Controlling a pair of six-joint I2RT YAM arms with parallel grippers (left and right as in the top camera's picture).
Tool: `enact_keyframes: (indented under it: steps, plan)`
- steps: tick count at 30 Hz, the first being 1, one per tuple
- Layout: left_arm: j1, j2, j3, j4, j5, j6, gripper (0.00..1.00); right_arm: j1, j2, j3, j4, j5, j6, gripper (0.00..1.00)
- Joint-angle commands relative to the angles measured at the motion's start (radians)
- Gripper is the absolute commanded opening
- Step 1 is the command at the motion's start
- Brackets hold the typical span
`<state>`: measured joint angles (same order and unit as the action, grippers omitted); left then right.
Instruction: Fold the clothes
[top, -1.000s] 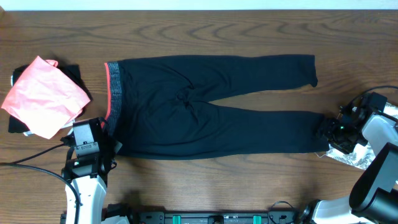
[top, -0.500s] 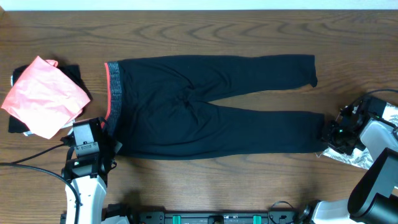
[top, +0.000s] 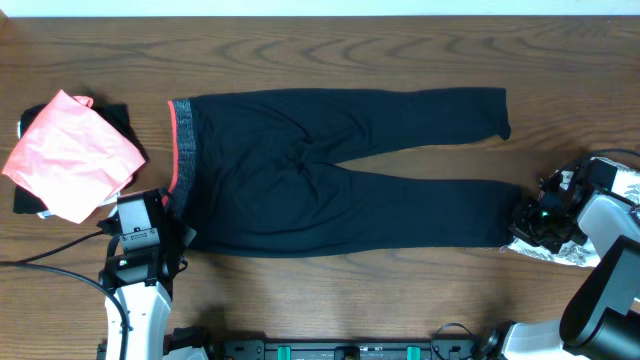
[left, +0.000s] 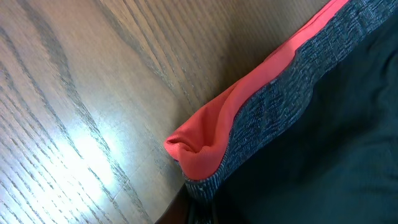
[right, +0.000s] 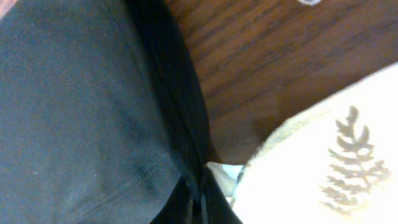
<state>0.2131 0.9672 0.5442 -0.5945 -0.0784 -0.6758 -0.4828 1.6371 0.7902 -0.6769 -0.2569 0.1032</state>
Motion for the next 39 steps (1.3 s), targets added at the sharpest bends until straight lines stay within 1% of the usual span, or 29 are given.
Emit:
enact_keyframes:
  steps: [1,7,16,22,27,33,37,39]
  plan:
    - [0.001,0.004,-0.003,0.0,-0.019,0.014,0.06,-0.001,0.037,-0.034,-0.008,0.013,0.004,0.01]
    - [0.001,-0.012,0.01,-0.034,0.0,0.108,0.06,-0.001,-0.001,-0.001,-0.065,0.013,0.005,0.01]
    - [0.001,-0.135,0.031,-0.066,-0.002,0.107,0.06,-0.003,-0.208,0.084,-0.184,0.022,0.032,0.01]
    - [0.001,-0.202,0.032,-0.082,-0.002,0.108,0.06,-0.003,-0.316,0.095,-0.198,0.024,0.035,0.01]
    - [0.001,-0.211,0.047,-0.069,-0.002,0.108,0.06,-0.003,-0.345,0.095,-0.195,0.024,0.039,0.01]
    - [0.001,-0.211,0.093,0.039,-0.002,0.145,0.06,-0.003,-0.345,0.097,-0.14,0.02,0.062,0.01]
    - [0.001,-0.201,0.094,0.15,-0.002,0.145,0.06,-0.002,-0.345,0.097,-0.046,0.004,0.086,0.01]
    - [0.001,-0.174,0.094,0.197,-0.002,0.145,0.06,-0.001,-0.345,0.097,0.015,-0.037,0.088,0.01]
